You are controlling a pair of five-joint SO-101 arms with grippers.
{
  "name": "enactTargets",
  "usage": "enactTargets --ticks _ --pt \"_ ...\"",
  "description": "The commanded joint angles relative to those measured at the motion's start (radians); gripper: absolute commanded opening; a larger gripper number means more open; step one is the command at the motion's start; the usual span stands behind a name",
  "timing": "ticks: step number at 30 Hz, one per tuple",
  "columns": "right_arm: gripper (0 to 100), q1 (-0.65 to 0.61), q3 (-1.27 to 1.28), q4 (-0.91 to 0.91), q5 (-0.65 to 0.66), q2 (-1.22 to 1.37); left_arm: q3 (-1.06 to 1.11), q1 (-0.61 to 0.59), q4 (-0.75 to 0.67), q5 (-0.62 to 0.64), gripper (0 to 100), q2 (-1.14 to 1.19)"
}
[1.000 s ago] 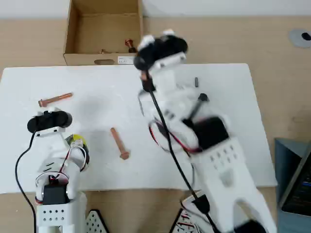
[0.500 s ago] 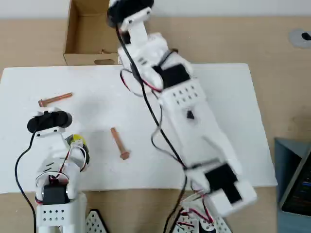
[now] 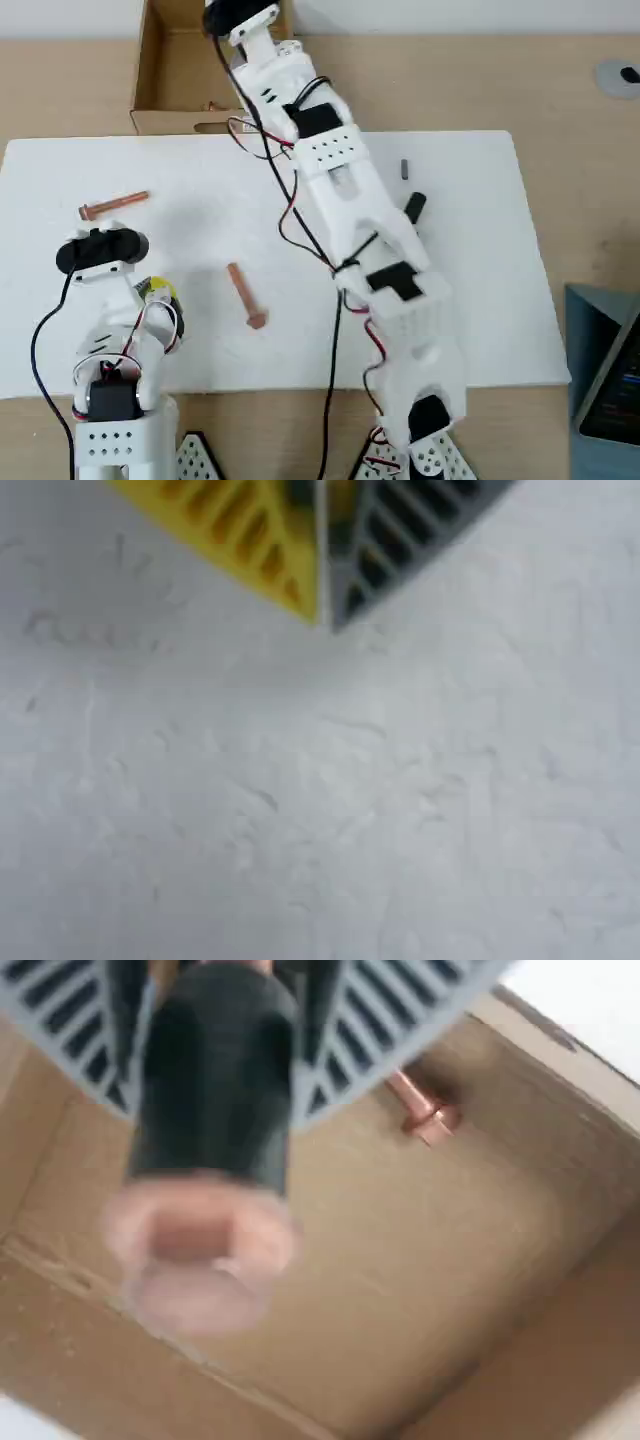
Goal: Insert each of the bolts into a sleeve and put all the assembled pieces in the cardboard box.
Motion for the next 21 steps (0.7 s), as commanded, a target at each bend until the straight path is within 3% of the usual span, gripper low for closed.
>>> enactTargets --ticks 1,4,10,21 --pt "1.2 0.019 -0.183 -0.032 0.035 0.062 0.003 -0.011 -0.021 -0.005 0 -0.008" --pt "1.9 0.021 -0.262 -0.029 0.083 0.142 0.003 -0.011 -0.021 -0.005 0 -0.008" --pt "14.7 0.025 -0.346 0.057 0.143 0.237 0.003 -0.011 -0.021 -0.005 0 -0.008" --pt "14.6 0.025 -0.414 0.077 0.147 0.271 0.003 -0.011 -0.021 -0.005 0 -0.008"
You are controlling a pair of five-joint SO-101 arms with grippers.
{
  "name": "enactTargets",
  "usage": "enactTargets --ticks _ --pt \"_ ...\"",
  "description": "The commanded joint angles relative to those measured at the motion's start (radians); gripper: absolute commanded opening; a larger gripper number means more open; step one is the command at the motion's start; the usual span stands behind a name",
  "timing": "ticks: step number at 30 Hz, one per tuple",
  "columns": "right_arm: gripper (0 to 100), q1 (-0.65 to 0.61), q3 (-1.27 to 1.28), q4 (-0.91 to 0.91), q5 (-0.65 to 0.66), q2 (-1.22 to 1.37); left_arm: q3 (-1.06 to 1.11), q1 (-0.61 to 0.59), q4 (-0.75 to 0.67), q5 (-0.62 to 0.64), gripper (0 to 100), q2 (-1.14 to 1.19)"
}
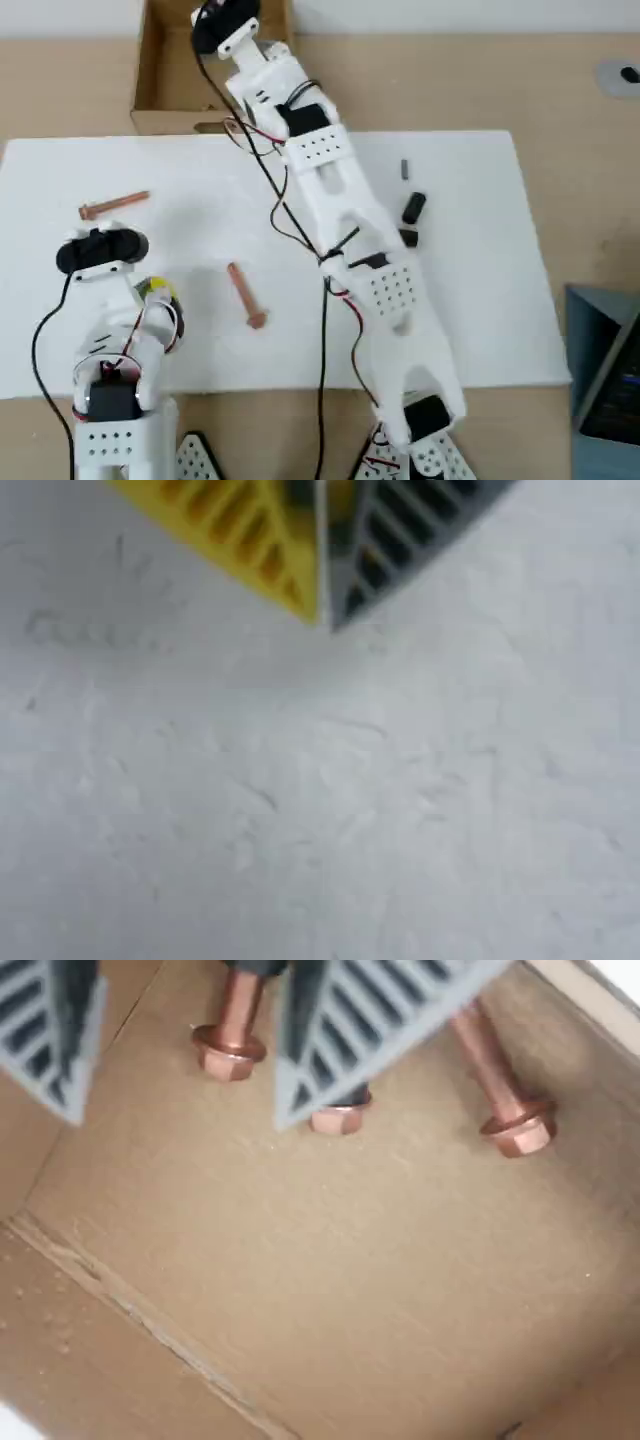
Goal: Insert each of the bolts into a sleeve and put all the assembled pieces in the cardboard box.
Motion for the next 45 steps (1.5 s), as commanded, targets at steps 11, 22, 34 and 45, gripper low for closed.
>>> enactTargets --ticks 11,22,34,45 --pt "14.5 0.022 -0.070 0.153 0.003 -0.133 0.003 -0.011 -0.021 -0.005 0 -0.008" --pt "1.9 0.036 -0.070 0.437 0.002 -0.311 0.003 -0.011 -0.021 -0.005 0 -0.008" --pt "0.9 0.094 -0.070 0.867 0.000 -0.446 0.003 -0.011 -0.021 -0.002 0 -0.008" --pt "0.9 0.200 -0.062 1.227 0.008 -0.443 0.003 -0.011 -0.021 0.000 0 -0.008"
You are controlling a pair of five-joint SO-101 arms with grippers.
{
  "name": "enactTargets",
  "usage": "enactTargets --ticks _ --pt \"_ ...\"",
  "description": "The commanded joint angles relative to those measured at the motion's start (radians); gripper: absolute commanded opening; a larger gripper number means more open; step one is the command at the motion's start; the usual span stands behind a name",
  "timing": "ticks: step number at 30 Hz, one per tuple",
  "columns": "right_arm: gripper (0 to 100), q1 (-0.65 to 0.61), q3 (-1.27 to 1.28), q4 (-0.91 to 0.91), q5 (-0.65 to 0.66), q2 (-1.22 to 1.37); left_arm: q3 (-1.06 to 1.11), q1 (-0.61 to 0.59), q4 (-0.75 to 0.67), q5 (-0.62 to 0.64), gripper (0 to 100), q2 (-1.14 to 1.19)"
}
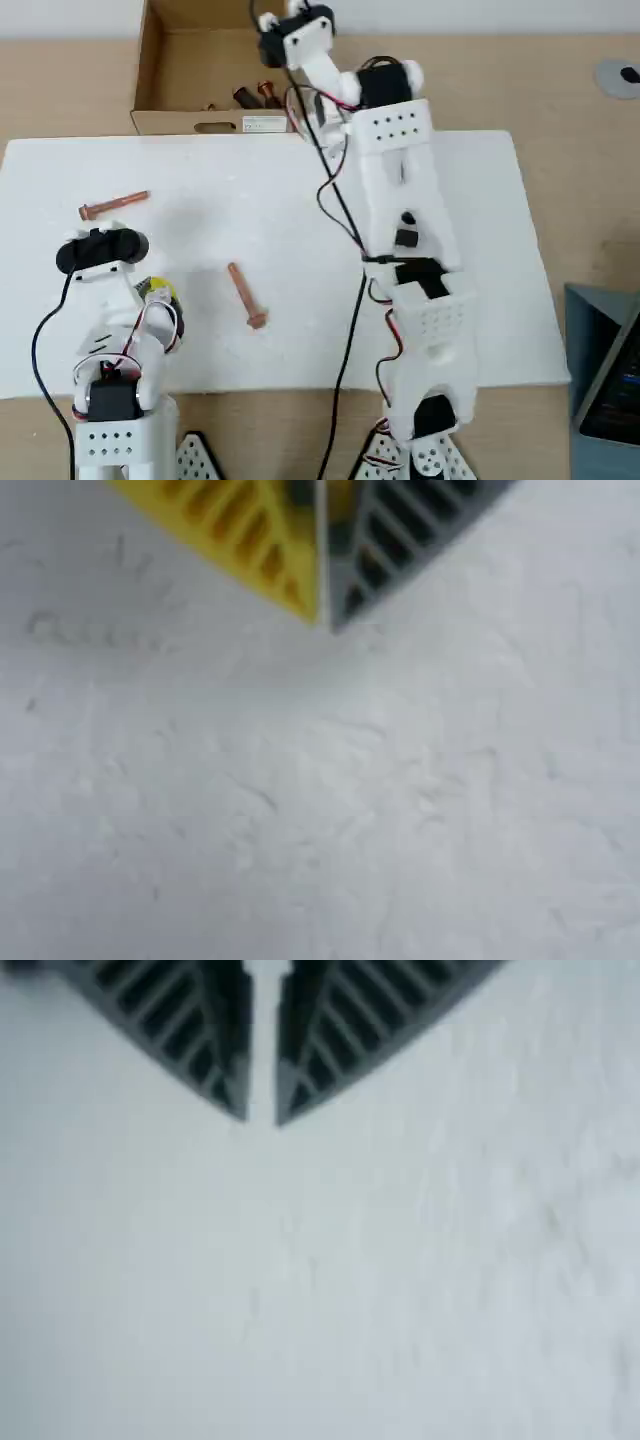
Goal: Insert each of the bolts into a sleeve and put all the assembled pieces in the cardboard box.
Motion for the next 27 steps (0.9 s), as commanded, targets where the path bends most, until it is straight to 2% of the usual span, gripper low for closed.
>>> enactTargets --ticks 1,5,10,21,27 --pt "0.9 0.041 -0.054 0.075 0.006 -0.065 0.003 -0.011 -0.021 0.000 0 -0.008" --pt "0.9 0.070 0.045 0.075 0.014 -0.091 0.003 -0.011 -0.021 0.000 0 -0.008" --pt "1.0 0.082 0.240 0.075 0.210 -0.176 0.003 -0.011 -0.021 0.000 0 -0.008" --pt "1.5 0.127 0.541 0.064 0.462 -0.323 0.003 -0.011 -0.021 0.000 0 -0.008" --pt "10.4 0.196 0.611 0.061 0.649 -0.323 0.003 -0.011 -0.021 0.000 0 -0.008"
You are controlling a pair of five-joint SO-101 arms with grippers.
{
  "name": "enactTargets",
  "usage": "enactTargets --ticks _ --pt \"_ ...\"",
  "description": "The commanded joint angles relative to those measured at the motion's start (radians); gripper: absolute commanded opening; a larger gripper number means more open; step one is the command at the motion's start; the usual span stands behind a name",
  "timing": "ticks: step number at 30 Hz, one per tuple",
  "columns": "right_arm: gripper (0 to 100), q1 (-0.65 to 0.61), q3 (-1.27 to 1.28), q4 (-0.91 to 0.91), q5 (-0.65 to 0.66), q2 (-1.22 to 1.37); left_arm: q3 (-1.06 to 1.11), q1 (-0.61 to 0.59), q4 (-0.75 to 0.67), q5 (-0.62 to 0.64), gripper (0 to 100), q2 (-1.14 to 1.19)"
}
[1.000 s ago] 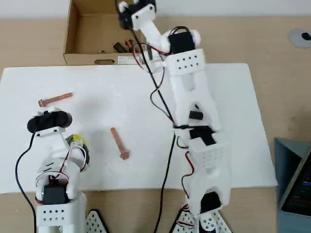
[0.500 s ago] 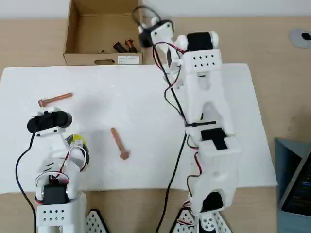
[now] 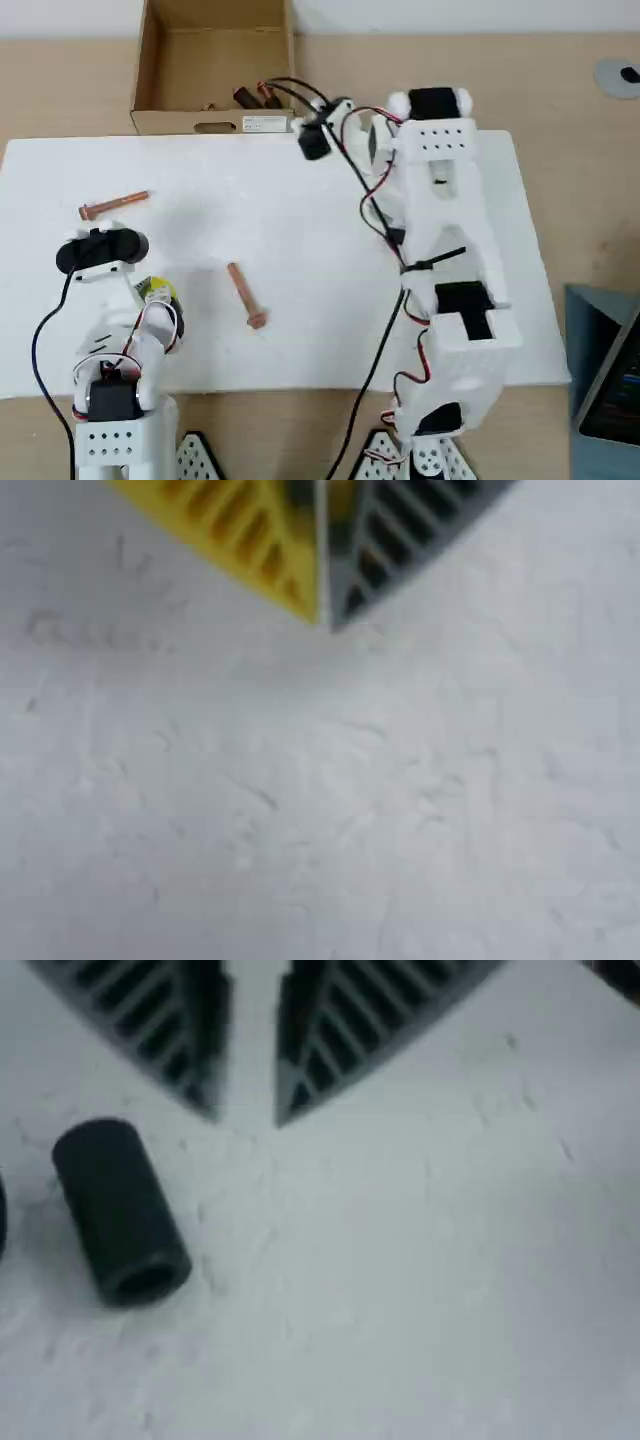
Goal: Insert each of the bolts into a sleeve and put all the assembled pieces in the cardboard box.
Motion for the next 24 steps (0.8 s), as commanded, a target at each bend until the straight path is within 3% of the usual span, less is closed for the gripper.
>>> enactTargets --ticks 1,9,24 --pt "11.1 0.045 0.033 0.011 0.112 -0.068 0.003 -0.011 -0.021 0.000 0 -0.008" --pt "12.7 0.074 0.120 -0.008 0.262 -0.068 0.003 -0.012 -0.021 0.000 0 -0.008" --pt "12.7 0.070 0.309 -0.245 0.299 -0.067 0.003 -0.012 -0.021 0.000 0 -0.008"
